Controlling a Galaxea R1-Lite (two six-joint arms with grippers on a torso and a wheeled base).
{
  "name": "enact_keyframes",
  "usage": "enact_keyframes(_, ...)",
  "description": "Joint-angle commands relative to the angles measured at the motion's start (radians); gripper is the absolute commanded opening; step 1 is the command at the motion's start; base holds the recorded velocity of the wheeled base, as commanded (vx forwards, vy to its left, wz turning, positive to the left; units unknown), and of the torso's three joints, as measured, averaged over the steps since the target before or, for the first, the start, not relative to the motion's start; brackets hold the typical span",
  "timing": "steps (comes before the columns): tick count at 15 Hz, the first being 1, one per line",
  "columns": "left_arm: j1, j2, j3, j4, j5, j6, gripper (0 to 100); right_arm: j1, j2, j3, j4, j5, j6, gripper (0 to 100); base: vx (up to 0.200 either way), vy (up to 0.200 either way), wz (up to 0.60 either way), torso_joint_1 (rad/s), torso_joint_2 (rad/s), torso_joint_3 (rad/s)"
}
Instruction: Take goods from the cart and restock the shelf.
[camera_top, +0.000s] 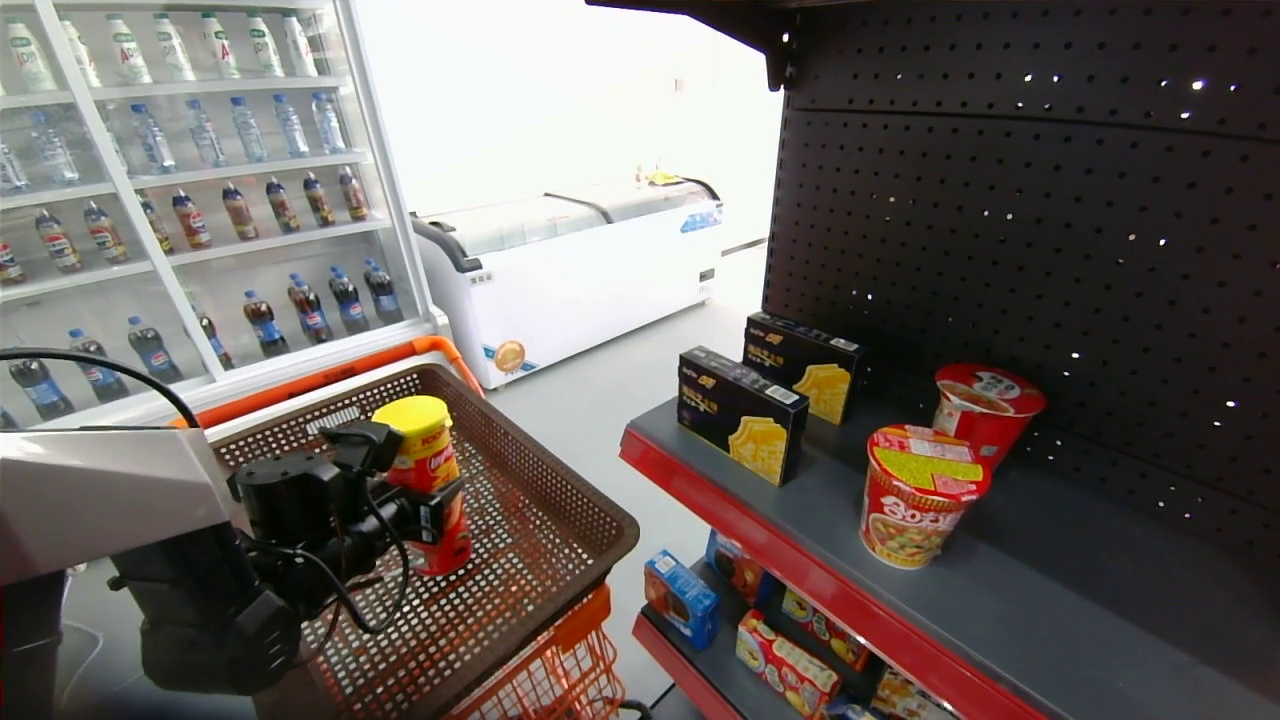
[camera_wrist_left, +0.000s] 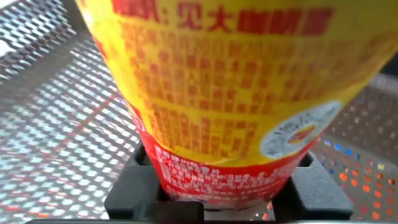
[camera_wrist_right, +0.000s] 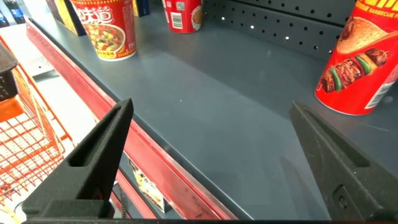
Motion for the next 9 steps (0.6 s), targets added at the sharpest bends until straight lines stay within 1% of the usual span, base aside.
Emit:
enact_keyframes(1, 0.003, -0.154, 0.04, 0.048, 0.044, -0.004, 0, 0.0, 0.001, 0.0, 0.001, 0.0, 0.0, 100, 0.0, 0.0, 0.0, 0.0, 0.0, 0.0)
enact_keyframes(2, 0.002, -0.208, 0.06, 0.104, 0.072, 0.0, 0, 0.0, 0.001, 0.0, 0.0, 0.0, 0.0, 100, 0.0, 0.0, 0.0, 0.0, 0.0, 0.0)
enact_keyframes(3, 0.005, -0.353, 0.123, 0.228, 0.104, 0.021, 0, 0.0, 0.001, 0.0, 0.001, 0.0, 0.0, 100, 0.0, 0.0, 0.0, 0.0, 0.0, 0.0)
enact_keyframes(4, 0.006, -0.473, 0.178, 0.298, 0.098, 0.029, 0, 0.0, 0.001, 0.0, 0.0, 0.0, 0.0, 100, 0.0, 0.0, 0.0, 0.0, 0.0, 0.0)
enact_keyframes(6, -0.003, -0.68, 0.291, 0.389, 0.101, 0.03, 0, 0.0, 0.001, 0.0, 0.0, 0.0, 0.0, 100, 0.0, 0.0, 0.0, 0.0, 0.0, 0.0)
enact_keyframes(7, -0.004, -0.769, 0.345, 0.417, 0.107, 0.047, 0, 0.0, 0.001, 0.0, 0.0, 0.0, 0.0, 100, 0.0, 0.0, 0.0, 0.0, 0.0, 0.0)
enact_keyframes(8, -0.004, -0.87, 0.402, 0.452, 0.119, 0.089, 0, 0.0, 0.001, 0.0, 0.0, 0.0, 0.0, 100, 0.0, 0.0, 0.0, 0.0, 0.0, 0.0)
enact_keyframes(9, -0.012, -0.967, 0.452, 0.499, 0.101, 0.099, 0, 0.0, 0.001, 0.0, 0.0, 0.0, 0.0, 100, 0.0, 0.0, 0.0, 0.0, 0.0, 0.0)
